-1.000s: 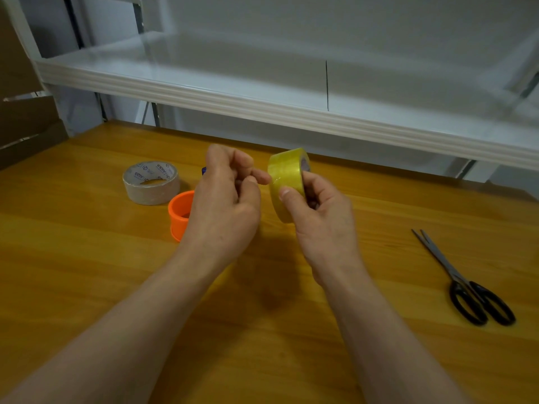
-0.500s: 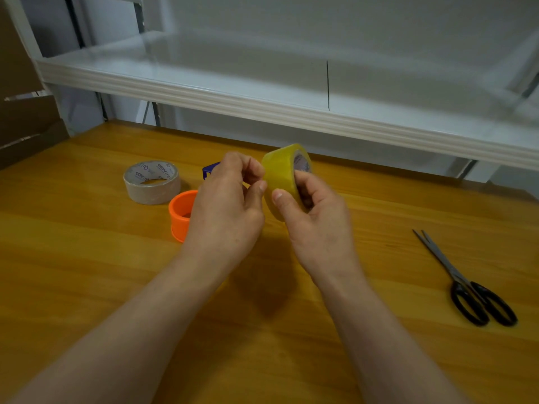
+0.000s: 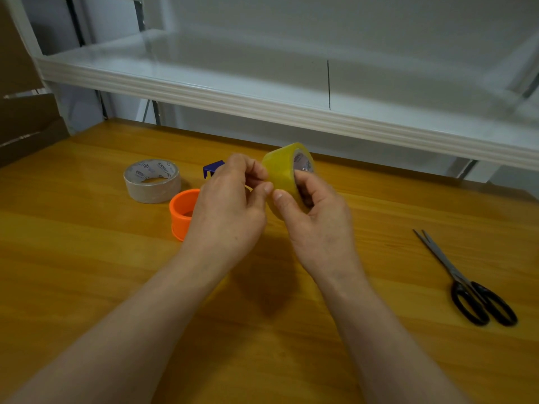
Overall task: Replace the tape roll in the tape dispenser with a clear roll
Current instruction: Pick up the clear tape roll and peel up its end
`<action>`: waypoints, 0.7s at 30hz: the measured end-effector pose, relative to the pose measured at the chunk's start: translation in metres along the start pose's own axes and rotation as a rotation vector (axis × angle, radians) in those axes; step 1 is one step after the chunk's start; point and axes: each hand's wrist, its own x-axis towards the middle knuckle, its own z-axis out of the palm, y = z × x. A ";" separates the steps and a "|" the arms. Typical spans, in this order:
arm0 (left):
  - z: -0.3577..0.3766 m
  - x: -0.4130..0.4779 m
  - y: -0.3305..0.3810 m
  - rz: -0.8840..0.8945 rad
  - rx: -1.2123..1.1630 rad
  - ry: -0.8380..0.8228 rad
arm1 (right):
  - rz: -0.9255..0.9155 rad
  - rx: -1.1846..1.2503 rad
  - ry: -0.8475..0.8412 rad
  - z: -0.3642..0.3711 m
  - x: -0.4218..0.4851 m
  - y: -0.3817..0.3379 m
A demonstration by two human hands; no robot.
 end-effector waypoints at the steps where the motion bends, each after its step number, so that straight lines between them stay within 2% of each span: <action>1: 0.000 0.000 0.000 0.002 0.006 0.002 | -0.001 -0.005 -0.005 0.000 0.000 0.000; 12: 0.002 -0.004 0.008 0.055 0.273 0.053 | 0.006 0.000 -0.005 0.001 -0.001 -0.001; 16: 0.002 -0.004 0.006 0.003 0.361 0.019 | 0.020 0.015 0.017 0.001 -0.002 -0.001; 19: 0.001 -0.002 0.000 -0.033 0.313 -0.028 | 0.021 0.045 0.061 -0.002 0.000 -0.002; 21: 0.002 -0.001 -0.003 -0.037 0.238 0.009 | 0.024 0.052 0.072 -0.004 0.001 -0.002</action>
